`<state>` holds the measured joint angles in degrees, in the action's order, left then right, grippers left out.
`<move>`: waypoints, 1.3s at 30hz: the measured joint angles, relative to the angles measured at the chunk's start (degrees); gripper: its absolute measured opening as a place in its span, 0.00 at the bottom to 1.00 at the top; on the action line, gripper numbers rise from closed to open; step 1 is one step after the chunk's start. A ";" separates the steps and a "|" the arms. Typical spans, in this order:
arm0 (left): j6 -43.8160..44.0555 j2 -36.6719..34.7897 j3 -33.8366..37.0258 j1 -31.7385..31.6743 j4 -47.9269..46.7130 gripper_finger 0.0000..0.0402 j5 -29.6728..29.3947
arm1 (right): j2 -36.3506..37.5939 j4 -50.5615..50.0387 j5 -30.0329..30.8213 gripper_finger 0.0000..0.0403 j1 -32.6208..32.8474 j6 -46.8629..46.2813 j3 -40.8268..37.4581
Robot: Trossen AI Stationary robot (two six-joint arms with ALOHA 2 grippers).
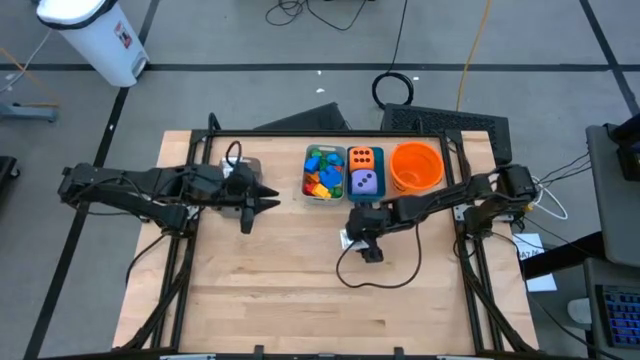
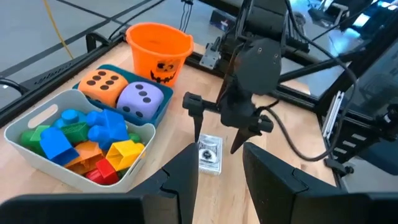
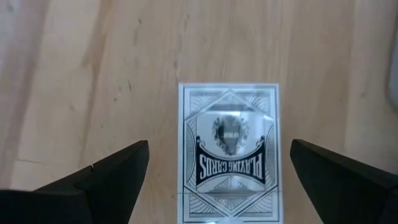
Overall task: Pick & Place Toys
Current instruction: Put the black deck of cards into the black bin
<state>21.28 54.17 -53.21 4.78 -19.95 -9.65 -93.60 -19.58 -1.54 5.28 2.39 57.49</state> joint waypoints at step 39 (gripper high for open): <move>1.50 3.72 -0.09 -1.44 3.90 0.33 2.07 | -2.26 -0.78 3.28 0.79 -2.60 -2.18 0.11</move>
<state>22.78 57.89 -53.30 3.33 -16.05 -7.58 -95.86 -20.36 1.74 2.68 0.21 57.60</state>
